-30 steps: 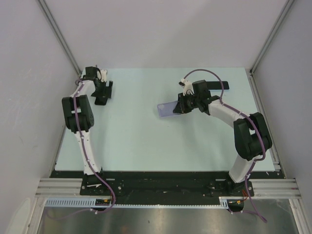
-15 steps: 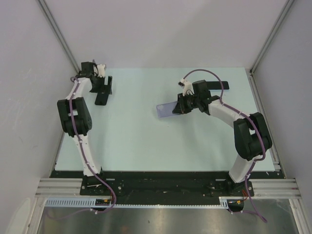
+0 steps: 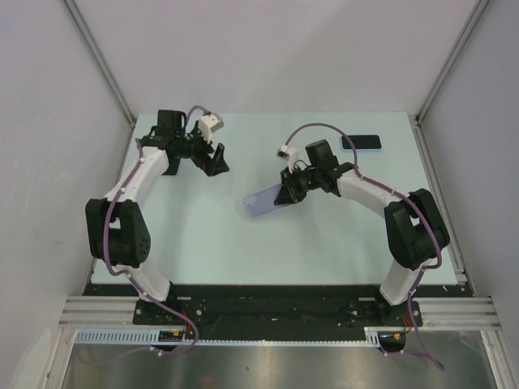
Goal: Take the phone out of the phone case
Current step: Place the phone at the center of the board, then place the phone case at the center of the board.
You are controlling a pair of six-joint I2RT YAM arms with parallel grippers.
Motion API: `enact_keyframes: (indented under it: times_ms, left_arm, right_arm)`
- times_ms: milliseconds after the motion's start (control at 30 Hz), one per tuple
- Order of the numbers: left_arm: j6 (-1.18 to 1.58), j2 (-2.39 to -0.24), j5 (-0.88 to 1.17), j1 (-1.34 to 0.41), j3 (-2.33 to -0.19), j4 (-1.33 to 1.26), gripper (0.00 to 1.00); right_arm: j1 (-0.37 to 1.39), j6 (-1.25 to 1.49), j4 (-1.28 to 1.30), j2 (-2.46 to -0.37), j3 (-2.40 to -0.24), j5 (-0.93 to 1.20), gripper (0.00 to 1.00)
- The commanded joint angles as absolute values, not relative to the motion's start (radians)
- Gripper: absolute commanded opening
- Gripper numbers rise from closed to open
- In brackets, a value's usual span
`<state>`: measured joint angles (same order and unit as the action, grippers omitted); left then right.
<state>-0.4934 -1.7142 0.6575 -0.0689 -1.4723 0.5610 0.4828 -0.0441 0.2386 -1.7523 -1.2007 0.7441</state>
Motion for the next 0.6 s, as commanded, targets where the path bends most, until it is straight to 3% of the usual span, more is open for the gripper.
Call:
enact_keyframes:
  times_ms: [0, 300, 567]
  left_arm:
    - [-0.653, -1.635, 0.928, -0.123, -1.384, 0.577, 1.0]
    - [-0.746, -1.56, 1.097, -0.25, -1.263, 0.6, 1.0]
    - [-0.79, -1.591, 1.068, -0.36, -1.255, 0.718, 0.94]
  right_arm:
    - [0.511, -0.136, 0.284, -1.69, -1.23, 0.871, 0.0]
    - [0.549, -0.228, 0.347, -1.684, -1.232, 0.948, 0.0]
    - [0.564, -0.255, 0.364, -1.684, -1.232, 0.936, 0.0]
